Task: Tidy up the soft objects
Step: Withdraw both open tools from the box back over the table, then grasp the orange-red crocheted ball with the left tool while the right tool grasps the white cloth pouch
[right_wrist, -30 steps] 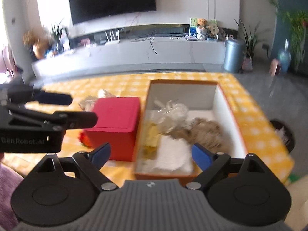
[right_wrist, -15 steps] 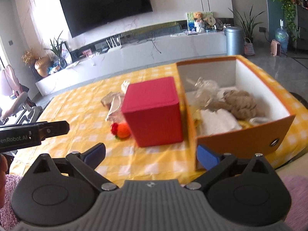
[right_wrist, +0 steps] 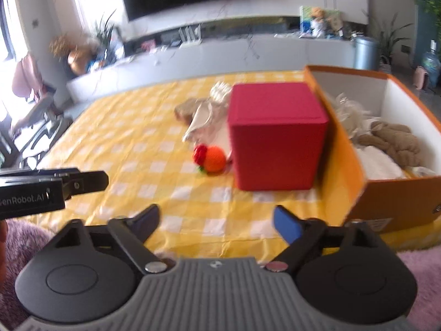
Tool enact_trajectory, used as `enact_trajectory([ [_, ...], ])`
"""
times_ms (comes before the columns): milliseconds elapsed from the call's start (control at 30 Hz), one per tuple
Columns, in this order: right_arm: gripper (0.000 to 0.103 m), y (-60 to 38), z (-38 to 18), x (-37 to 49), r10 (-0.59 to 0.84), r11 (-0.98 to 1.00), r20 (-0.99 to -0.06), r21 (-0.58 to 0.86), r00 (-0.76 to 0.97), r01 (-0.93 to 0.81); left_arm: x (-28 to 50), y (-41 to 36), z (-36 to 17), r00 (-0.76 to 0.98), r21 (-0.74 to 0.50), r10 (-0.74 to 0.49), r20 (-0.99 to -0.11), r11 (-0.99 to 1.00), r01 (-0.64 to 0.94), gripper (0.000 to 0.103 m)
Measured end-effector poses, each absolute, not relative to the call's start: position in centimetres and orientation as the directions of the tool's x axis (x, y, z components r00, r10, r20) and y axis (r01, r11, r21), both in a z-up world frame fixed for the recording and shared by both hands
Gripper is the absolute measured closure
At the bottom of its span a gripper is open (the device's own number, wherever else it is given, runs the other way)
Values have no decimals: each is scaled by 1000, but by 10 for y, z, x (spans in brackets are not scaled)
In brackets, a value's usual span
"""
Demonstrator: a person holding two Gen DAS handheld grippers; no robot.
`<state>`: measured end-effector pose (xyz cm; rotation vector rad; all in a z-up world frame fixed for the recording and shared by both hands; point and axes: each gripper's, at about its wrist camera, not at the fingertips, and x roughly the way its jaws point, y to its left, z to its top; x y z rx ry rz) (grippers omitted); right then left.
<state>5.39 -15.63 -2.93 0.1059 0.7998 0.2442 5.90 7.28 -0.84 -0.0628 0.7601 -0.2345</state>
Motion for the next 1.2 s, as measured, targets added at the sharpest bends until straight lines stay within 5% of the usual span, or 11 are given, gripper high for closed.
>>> enact_trajectory([
  [433, 67, -124, -50, 104, 215, 967, -739, 69, 639, -245, 119, 62, -23, 623, -151, -359, -695, 920, 361, 47],
  [767, 68, -134, -75, 130, 223, 971, -769, 118, 599, -209, 173, 26, -64, 549, -116, -382, -744, 882, 456, 46],
  [900, 68, -139, -82, 142, 232, 971, -790, 151, 568, -188, 192, 15, -76, 544, -102, -372, -752, 881, 462, 37],
  [1133, 68, -148, -91, 149, 267, 963, -795, 209, 544, -167, 205, 6, -94, 533, -109, -362, -765, 888, 447, 36],
  [1200, 68, -150, -94, 149, 273, 962, -798, 219, 537, -163, 205, 5, -96, 527, -126, -373, -763, 887, 445, 42],
])
